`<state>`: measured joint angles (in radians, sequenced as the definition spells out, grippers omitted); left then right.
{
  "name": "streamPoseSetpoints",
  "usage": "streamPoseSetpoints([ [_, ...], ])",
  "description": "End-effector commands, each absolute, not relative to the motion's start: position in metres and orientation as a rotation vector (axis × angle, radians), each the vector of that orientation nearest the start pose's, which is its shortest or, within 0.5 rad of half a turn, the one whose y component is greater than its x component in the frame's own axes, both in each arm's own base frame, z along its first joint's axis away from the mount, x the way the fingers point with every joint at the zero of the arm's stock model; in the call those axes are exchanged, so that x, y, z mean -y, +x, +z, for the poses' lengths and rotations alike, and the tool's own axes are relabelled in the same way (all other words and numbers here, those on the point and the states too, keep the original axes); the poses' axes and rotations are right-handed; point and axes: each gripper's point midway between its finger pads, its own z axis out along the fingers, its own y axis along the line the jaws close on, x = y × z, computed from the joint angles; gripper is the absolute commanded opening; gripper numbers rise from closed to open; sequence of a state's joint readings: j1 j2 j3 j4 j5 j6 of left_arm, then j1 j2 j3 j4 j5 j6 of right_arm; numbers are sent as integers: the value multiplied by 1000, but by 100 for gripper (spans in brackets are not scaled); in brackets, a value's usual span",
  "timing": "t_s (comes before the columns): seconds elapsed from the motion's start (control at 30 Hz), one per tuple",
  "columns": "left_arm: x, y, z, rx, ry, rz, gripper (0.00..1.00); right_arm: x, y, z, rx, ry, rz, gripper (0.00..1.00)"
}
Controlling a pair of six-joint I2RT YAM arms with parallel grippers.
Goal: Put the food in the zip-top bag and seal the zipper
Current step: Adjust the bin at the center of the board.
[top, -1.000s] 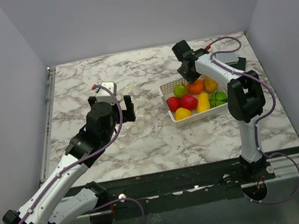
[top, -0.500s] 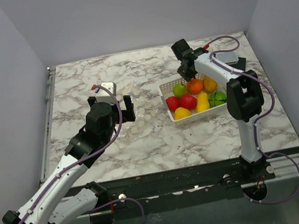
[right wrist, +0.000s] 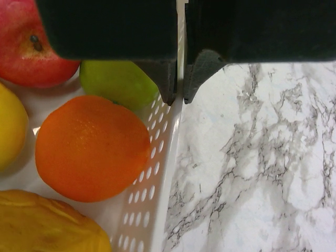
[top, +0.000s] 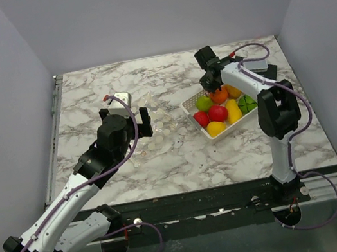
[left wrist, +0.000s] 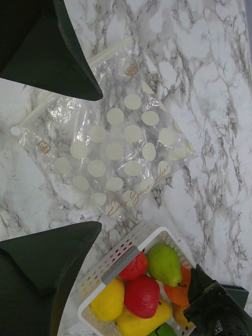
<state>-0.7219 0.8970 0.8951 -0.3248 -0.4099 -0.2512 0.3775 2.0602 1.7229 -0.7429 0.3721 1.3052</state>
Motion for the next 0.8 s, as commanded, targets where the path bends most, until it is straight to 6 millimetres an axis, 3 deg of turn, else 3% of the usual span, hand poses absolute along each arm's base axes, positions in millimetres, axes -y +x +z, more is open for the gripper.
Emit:
streamPoseSetpoints([
  [0.0, 164, 275, 263, -1884, 168, -291, 99, -166, 467, 92, -2292, 1149, 195, 1],
  [0.3, 163, 276, 261, -1890, 169, -281, 99, -174, 445, 100, -2369, 969, 237, 1],
  [0.63, 162, 277, 259, -1895, 167, -270, 99, -191, 425, 130, -2413, 658, 281, 1],
  [0.77, 161, 277, 258, -1897, 165, -258, 99, -191, 414, 132, -2442, 549, 277, 1],
])
